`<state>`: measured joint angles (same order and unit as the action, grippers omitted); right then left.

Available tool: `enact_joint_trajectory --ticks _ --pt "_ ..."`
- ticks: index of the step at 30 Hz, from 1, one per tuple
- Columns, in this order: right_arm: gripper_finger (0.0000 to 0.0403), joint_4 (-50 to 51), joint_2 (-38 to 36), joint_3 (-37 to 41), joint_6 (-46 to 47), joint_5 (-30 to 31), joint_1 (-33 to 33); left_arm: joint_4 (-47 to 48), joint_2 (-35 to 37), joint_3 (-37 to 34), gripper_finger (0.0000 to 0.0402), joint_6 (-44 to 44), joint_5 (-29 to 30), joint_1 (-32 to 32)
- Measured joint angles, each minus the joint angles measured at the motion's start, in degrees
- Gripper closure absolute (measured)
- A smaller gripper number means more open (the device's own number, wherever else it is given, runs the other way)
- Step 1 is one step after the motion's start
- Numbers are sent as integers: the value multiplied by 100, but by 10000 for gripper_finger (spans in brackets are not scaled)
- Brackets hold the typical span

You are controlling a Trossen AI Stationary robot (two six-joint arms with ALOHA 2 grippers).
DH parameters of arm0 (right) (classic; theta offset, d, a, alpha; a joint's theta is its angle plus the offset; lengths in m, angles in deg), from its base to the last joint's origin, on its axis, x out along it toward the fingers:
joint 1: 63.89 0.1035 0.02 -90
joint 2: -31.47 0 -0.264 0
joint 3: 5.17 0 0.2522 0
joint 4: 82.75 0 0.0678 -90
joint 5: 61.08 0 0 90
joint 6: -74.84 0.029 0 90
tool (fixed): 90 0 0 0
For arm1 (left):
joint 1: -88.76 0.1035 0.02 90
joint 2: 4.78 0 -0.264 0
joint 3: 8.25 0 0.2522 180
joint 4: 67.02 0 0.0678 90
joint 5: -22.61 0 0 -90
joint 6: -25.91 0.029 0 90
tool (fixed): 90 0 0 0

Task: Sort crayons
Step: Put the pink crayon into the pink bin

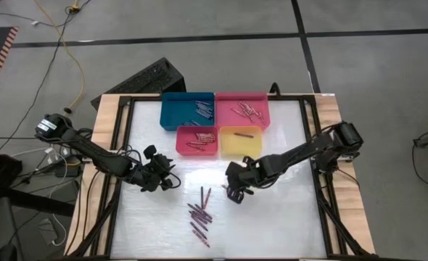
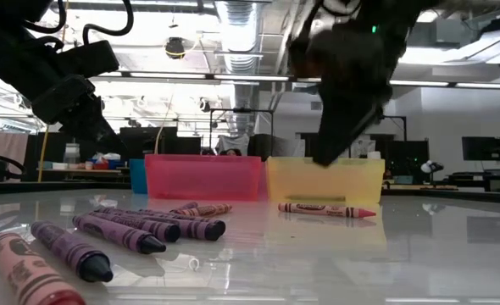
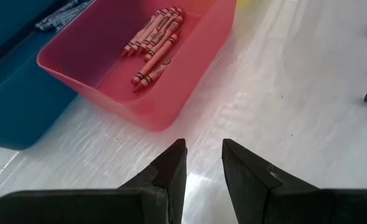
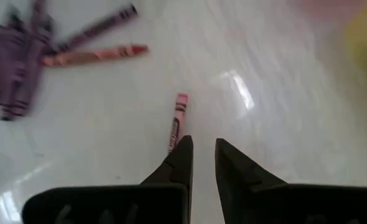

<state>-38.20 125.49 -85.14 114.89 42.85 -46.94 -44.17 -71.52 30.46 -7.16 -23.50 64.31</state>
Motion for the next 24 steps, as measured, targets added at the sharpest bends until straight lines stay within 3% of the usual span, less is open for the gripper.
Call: enact_joint_trajectory --ticks 11,24 --pt "340 -133 834 4 52 -106 34 2 0 0 307 -19 -3 0" --pt "340 -578 843 -4 20 -255 181 2 -1 0 307 -40 -2 0"
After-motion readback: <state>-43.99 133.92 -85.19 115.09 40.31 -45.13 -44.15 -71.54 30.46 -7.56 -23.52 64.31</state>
